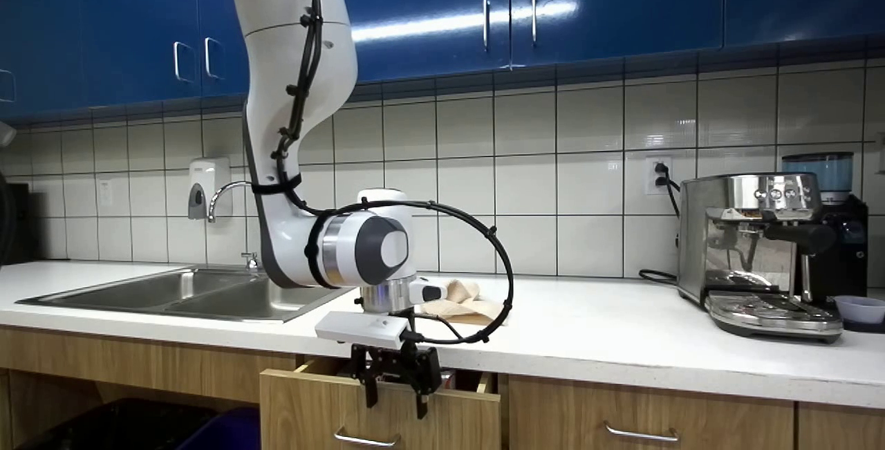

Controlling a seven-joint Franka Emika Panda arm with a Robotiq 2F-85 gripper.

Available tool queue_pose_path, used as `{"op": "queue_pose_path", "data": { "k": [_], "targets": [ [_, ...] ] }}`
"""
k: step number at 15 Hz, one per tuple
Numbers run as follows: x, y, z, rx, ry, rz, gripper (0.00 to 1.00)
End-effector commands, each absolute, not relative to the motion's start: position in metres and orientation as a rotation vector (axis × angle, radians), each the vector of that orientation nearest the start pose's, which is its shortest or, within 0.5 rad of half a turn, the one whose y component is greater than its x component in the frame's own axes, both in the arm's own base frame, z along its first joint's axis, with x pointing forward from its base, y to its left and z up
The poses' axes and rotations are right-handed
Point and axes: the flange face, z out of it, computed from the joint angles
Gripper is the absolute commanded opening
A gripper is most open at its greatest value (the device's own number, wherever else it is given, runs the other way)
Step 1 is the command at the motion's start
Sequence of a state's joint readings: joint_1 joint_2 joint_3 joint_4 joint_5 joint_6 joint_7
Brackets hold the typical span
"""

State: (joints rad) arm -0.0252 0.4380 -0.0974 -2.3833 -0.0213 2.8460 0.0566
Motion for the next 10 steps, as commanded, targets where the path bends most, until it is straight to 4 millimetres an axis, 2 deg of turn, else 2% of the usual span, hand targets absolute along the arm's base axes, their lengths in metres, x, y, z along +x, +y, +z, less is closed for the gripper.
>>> {"op": "queue_pose_path", "data": {
  "k": [1, 10],
  "targets": [
    [0.526, -0.067, 0.145, -3.169, 0.246, -0.080, 1.00],
    [0.542, -0.069, 0.144, -3.171, 0.252, -0.104, 1.00]
  ]
}}
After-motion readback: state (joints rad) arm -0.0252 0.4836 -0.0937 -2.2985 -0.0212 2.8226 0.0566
